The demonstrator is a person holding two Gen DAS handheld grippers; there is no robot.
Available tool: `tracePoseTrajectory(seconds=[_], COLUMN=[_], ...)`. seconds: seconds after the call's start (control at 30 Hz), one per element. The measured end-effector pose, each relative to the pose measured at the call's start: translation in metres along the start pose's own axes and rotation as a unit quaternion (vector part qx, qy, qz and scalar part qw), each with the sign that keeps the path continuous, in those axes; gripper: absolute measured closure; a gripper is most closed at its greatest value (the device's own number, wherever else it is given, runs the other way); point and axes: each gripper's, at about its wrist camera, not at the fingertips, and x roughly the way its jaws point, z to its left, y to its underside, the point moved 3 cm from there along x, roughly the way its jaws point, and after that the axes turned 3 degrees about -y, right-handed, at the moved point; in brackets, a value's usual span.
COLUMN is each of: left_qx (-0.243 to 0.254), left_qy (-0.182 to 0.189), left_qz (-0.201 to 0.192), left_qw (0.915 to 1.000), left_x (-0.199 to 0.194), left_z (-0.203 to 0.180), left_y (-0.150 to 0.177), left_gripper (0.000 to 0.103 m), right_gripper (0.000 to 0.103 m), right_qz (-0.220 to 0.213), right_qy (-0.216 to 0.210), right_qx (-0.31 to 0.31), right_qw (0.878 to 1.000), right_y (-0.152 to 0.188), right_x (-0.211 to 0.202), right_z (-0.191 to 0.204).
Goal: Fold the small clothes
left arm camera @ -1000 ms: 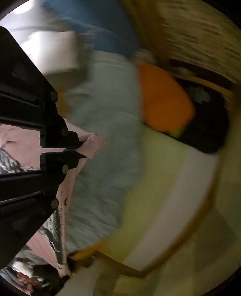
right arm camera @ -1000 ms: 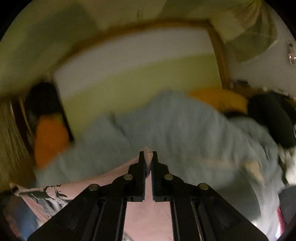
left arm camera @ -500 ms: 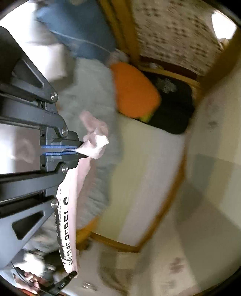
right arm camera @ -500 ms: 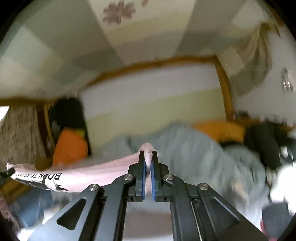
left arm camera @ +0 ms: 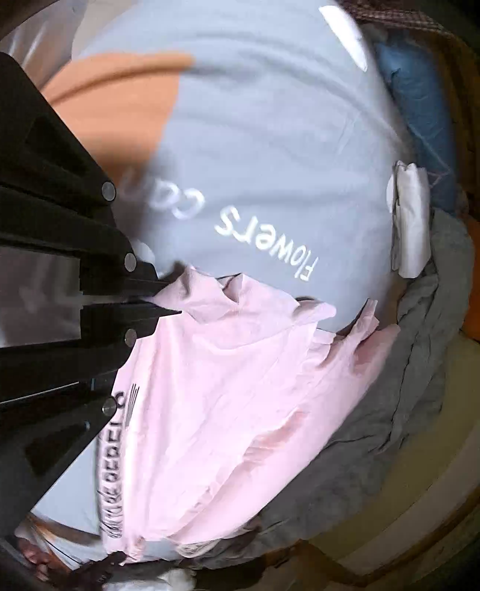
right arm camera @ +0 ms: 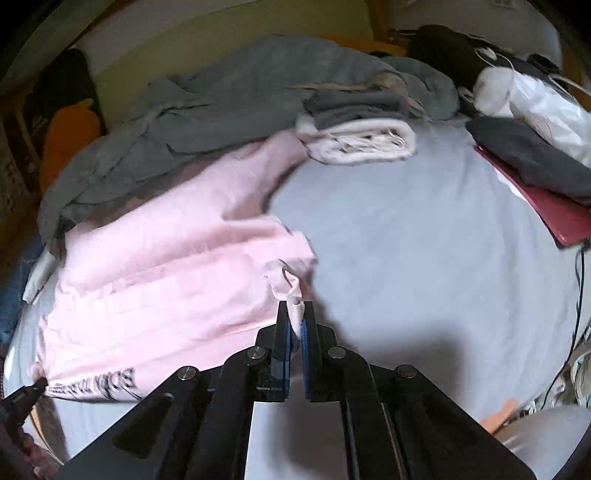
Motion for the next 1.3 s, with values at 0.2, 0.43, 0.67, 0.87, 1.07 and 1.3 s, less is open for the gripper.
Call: tracePoseTrajectory(seconds=[0.2, 0.43, 0.67, 0.87, 1.07, 1.3], left_qx=[-0.003, -0.025, -0.013, 0.026, -0.014, 0.038], left_qy=[0.003, 0.026, 0.015, -0.033, -0.034, -0.017], left_qz=[-0.014, 0.002, -0.005, 0.002, 0.011, -0.036], left_qw=[0.9999, 0.9994, 0.9998, 0.9991, 0.9993, 0.9985], left_x=[-0.02, -0.042, -0.042, -0.034, -0.03, -0.044], left_z=[-0.007, 0.002, -0.004, -0.011, 0.006, -0.017], left_y=[0.004, 0.007, 0.01, 0.008, 0.006, -0.049], left_gripper=[0.101, 0.101, 0.101, 0.084, 0.055, 0.047], right_gripper=[0.099, 0.099, 0.099, 0.099, 0.047, 0.047], right_qz=[-0.018, -0.04, -0.024, 0.015, -0.026, -0.003], right_qy=[0.006, 0.045, 0.044, 0.022, 0.055, -0.04], right_qx=[0.007, -0.054, -0.014, 0.018, 0.003, -0.001], right_qw=[1.0, 0.997, 0.999, 0.999, 0.998, 0.999], right_y=[0.007, 0.023, 0.027, 0.025, 0.015, -0.054], right_x=[-0.02, -0.058, -0.05, -0.032, -0.044, -0.03], right_z=[-0.009, 0.007, -0.008, -0.019, -0.014, -0.012])
